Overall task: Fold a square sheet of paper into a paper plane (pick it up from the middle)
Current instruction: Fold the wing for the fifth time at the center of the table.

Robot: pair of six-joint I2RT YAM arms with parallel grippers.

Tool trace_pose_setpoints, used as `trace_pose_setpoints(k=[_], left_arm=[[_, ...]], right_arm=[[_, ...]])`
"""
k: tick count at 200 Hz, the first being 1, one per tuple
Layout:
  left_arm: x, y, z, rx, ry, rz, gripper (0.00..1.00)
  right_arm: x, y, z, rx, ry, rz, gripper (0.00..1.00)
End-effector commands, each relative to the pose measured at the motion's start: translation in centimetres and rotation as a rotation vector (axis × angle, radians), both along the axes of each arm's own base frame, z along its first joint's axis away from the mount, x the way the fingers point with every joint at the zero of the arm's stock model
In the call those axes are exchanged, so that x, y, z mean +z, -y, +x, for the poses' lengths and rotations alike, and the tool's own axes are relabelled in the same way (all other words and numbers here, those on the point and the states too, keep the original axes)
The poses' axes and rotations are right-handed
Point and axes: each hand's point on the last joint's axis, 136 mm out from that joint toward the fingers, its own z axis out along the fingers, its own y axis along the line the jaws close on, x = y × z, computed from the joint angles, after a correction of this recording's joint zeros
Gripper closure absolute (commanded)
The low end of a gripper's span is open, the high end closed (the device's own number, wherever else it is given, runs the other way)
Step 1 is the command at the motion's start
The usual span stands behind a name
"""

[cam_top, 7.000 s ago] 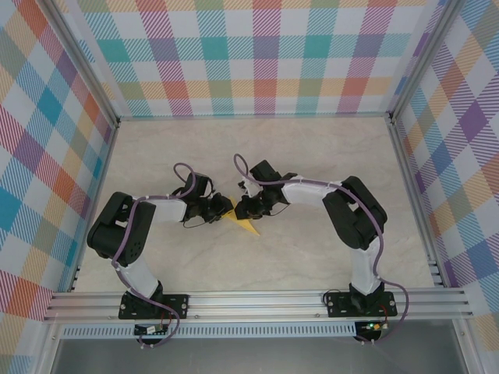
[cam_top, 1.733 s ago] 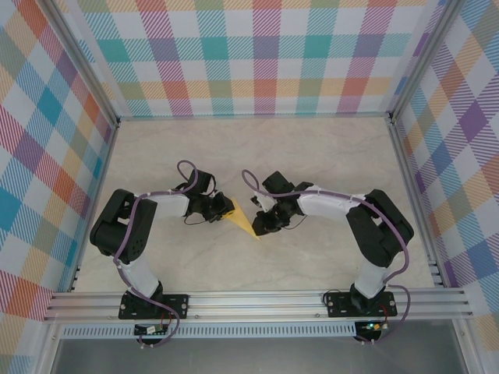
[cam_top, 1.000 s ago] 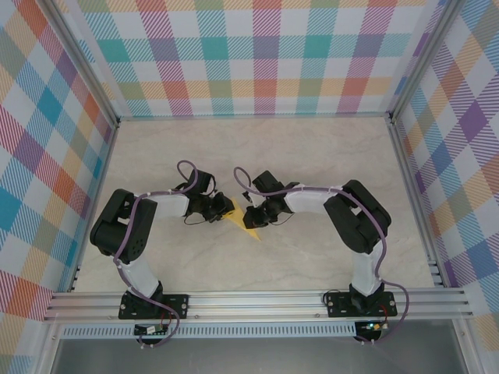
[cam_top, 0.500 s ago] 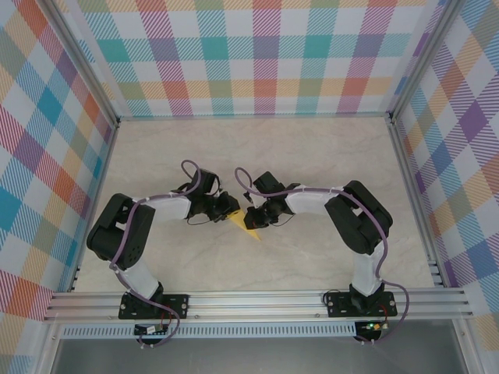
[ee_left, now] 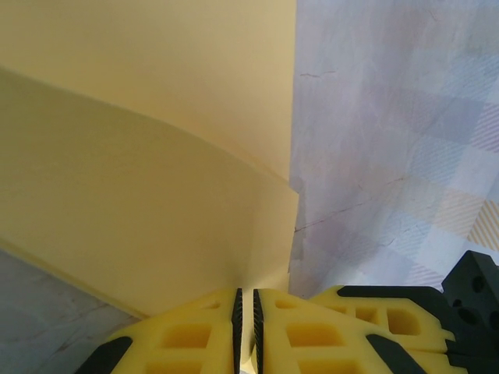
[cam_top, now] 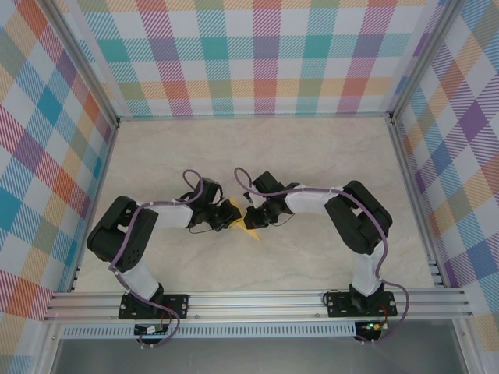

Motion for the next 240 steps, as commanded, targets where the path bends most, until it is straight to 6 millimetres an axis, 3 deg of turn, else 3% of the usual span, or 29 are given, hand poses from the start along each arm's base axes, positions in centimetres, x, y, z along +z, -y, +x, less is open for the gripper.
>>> trace_pose_setpoints(k=[1, 99, 190, 240], left_arm=[[-1.6, -0.5, -0.8, -0.001, -0.021, 0.048, 0.85], [-1.5, -2.7, 2.5, 0.004, 0.01, 0.098, 0.85], [-1.7, -5.9, 5.5, 0.022, 0.014, 0.104, 0.84], [-1.3, -8.1, 6.1, 0.056, 0.024, 0.133, 0.84]], right_arm=[[-3.6, 2.4, -1.9, 0.017, -0.062, -0.134, 0.97], [-6.4, 6.0, -3.1, 0.074, -0.045, -0.3, 0.98], [-7.3, 7.0, -3.3, 0.081, -0.042, -0.351, 1.0], [-7.4, 7.1, -3.1, 0.074, -0.038, -0.358, 0.99]])
